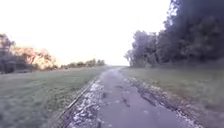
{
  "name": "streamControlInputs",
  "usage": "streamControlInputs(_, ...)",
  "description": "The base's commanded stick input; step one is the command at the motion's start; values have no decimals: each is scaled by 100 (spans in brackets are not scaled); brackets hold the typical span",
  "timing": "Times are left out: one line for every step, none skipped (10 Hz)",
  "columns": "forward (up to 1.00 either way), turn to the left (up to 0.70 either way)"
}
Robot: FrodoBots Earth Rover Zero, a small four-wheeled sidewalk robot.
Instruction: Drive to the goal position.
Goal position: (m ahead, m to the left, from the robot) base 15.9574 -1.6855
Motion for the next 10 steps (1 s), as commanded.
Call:
streamControlInputs(70,0)
streamControlInputs(70,0)
streamControlInputs(70,0)
streamControlInputs(70,0)
streamControlInputs(70,0)
streamControlInputs(70,0)
streamControlInputs(70,0)
streamControlInputs(70,0)
streamControlInputs(70,0)
streamControlInputs(70,0)
